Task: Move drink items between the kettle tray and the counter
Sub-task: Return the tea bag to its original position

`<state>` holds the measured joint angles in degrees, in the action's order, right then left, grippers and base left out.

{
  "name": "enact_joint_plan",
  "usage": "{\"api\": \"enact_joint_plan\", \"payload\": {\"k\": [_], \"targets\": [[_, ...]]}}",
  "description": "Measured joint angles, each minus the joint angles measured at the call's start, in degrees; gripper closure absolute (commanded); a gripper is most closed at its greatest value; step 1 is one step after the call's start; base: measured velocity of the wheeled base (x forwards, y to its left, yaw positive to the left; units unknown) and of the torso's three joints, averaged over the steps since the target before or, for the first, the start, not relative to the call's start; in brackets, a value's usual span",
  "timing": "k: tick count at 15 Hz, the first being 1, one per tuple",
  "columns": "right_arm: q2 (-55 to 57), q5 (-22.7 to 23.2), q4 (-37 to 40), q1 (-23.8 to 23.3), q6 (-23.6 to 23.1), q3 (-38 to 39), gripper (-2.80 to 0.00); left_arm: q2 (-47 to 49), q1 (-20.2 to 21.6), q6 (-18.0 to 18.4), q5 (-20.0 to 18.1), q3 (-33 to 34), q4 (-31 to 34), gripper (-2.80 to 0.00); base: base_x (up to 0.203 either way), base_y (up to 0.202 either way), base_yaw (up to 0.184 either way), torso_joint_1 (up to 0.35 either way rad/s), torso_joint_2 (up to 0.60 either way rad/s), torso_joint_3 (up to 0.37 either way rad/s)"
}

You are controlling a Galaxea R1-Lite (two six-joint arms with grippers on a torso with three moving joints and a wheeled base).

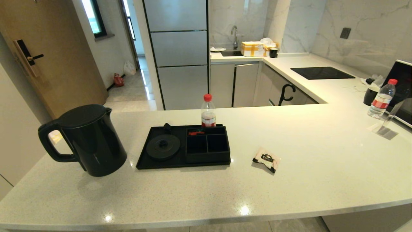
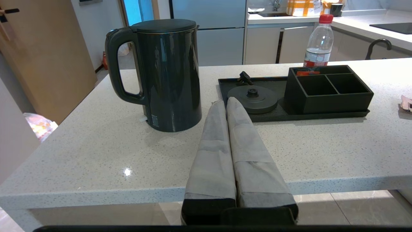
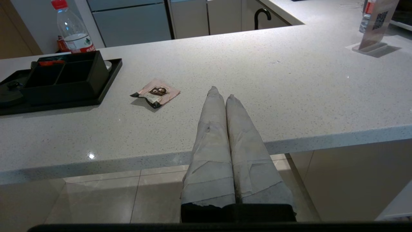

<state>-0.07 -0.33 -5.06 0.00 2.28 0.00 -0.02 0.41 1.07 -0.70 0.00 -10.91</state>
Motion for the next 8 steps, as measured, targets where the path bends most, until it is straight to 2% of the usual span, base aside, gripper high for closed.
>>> {"api": "enact_joint_plan", "payload": {"k": [4, 8], "targets": [[0.00, 0.00, -0.09, 0.00, -0.11, 0.00, 0.00, 0.00, 0.00, -0.03, 0.02, 0.00, 0.07, 0.00, 0.000, 0.000, 0.000, 0.000, 0.00, 0.000], [0.00, 0.15, 0.24, 0.00, -2.25, 0.00, 0.00, 0.00, 0.00, -0.02, 0.02, 0.00, 0.00, 0.00, 0.000, 0.000, 0.000, 0.000, 0.00, 0.000]]}}
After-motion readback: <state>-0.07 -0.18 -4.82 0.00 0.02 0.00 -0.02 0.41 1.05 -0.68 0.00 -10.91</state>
